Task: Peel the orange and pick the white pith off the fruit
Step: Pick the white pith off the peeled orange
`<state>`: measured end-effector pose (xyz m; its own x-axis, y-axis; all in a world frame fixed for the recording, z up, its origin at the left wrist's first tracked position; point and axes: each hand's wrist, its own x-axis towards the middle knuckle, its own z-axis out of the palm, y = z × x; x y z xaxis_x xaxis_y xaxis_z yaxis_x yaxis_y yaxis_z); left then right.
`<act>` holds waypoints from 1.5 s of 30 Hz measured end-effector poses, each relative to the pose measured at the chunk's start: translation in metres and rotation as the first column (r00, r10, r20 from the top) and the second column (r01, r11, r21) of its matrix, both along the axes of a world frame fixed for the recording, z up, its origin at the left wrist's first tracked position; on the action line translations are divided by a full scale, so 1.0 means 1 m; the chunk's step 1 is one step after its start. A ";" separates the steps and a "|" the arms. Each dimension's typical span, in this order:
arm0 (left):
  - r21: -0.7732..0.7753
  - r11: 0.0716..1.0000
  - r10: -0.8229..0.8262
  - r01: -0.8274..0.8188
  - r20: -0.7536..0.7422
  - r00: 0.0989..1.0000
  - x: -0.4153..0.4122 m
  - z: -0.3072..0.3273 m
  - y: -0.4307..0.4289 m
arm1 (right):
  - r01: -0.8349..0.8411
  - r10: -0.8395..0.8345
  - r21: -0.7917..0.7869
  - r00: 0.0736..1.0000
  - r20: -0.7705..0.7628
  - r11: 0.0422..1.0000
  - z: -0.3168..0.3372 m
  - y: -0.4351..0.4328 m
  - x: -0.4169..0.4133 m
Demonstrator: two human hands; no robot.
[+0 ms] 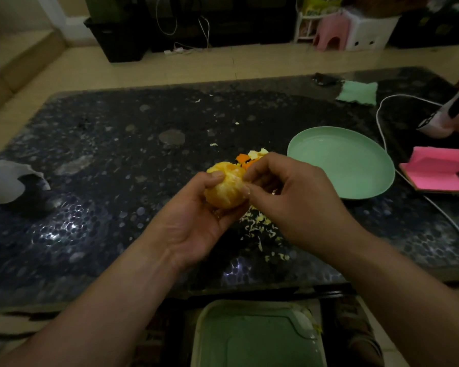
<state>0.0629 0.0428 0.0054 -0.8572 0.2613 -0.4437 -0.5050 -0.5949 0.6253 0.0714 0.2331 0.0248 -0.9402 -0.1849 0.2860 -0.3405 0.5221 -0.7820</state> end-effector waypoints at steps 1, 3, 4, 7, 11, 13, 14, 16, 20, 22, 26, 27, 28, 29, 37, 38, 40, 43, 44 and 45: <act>-0.025 1.000 -0.005 0.004 -0.018 1.000 0.001 0.001 0.001 | 0.007 -0.006 0.027 1.000 -0.022 1.000 0.000 -0.001 0.000; -0.101 0.995 -0.007 0.001 -0.055 0.998 0.002 0.001 0.002 | 0.017 -0.013 0.069 0.998 -0.061 0.997 0.000 -0.001 0.001; -0.144 0.990 -0.005 -0.006 -0.076 0.997 0.002 0.001 0.003 | 0.019 -0.012 0.092 0.997 -0.077 0.996 0.000 -0.001 0.001; -0.251 0.964 0.066 -0.093 -0.115 0.991 0.002 0.001 0.008 | 0.039 -0.015 0.180 0.991 -0.133 0.983 -0.001 -0.002 0.002; -0.319 0.928 0.141 -0.194 -0.184 0.973 0.005 0.005 0.012 | 0.085 -0.044 0.224 0.983 -0.181 0.971 -0.001 -0.003 0.000; -0.375 0.901 0.138 -0.218 -0.228 0.964 0.006 0.006 0.013 | 0.092 -0.048 0.239 0.981 -0.185 0.967 -0.001 -0.004 0.000; -0.403 0.886 0.134 -0.229 -0.250 0.959 0.006 0.006 0.013 | 0.093 -0.048 0.239 0.981 -0.186 0.966 -0.001 -0.004 0.000; -0.449 0.858 0.123 -0.250 -0.294 0.948 0.007 0.006 0.013 | 0.097 -0.050 0.245 0.980 -0.193 0.965 -0.001 -0.004 0.000; -0.487 0.828 0.096 -0.278 -0.365 0.926 0.009 0.006 0.013 | 0.101 -0.053 0.241 0.979 -0.197 0.965 -0.002 -0.005 -0.001; -0.489 0.826 0.095 -0.280 -0.369 0.925 0.011 0.007 0.014 | 0.109 -0.061 0.239 0.978 -0.201 0.965 -0.002 -0.006 -0.001; -0.408 0.871 0.154 -0.275 -0.304 0.940 0.011 0.011 0.016 | 0.107 -0.071 0.177 0.978 -0.198 0.978 -0.001 -0.009 -0.001; -0.366 0.893 0.166 -0.260 -0.269 0.949 0.010 0.012 0.016 | 0.106 -0.073 0.160 0.977 -0.199 0.981 -0.001 -0.010 -0.001; -0.324 0.915 0.167 -0.240 -0.236 0.957 0.011 0.012 0.015 | 0.103 -0.074 0.144 0.978 -0.198 0.984 0.000 -0.010 -0.001; -0.285 0.934 0.158 -0.214 -0.207 0.965 0.010 0.012 0.014 | 0.099 -0.073 0.126 0.978 -0.195 0.987 0.000 -0.010 -0.001; -0.112 0.990 0.074 -0.084 -0.093 0.993 0.012 0.018 0.016 | 0.066 -0.076 -0.066 0.983 -0.169 0.996 0.004 -0.011 0.001; -0.095 0.992 0.075 -0.083 -0.087 0.993 0.013 0.019 0.016 | 0.060 -0.073 -0.080 0.983 -0.170 0.995 0.004 -0.011 0.001; -0.063 0.994 0.080 -0.085 -0.073 0.994 0.014 0.020 0.015 | 0.050 -0.067 -0.098 0.982 -0.177 0.994 0.004 -0.011 0.002; -0.025 0.996 0.090 -0.091 -0.045 0.995 0.014 0.021 0.015 | 0.052 -0.074 -0.119 0.980 -0.184 0.991 0.003 -0.012 0.002; -0.014 0.995 0.095 -0.096 -0.035 0.995 0.014 0.021 0.015 | 0.056 -0.078 -0.123 0.980 -0.181 0.991 0.002 -0.012 0.003; -0.004 0.995 0.102 -0.102 -0.028 0.994 0.014 0.021 0.015 | 0.059 -0.080 -0.124 0.981 -0.177 0.990 0.001 -0.012 0.003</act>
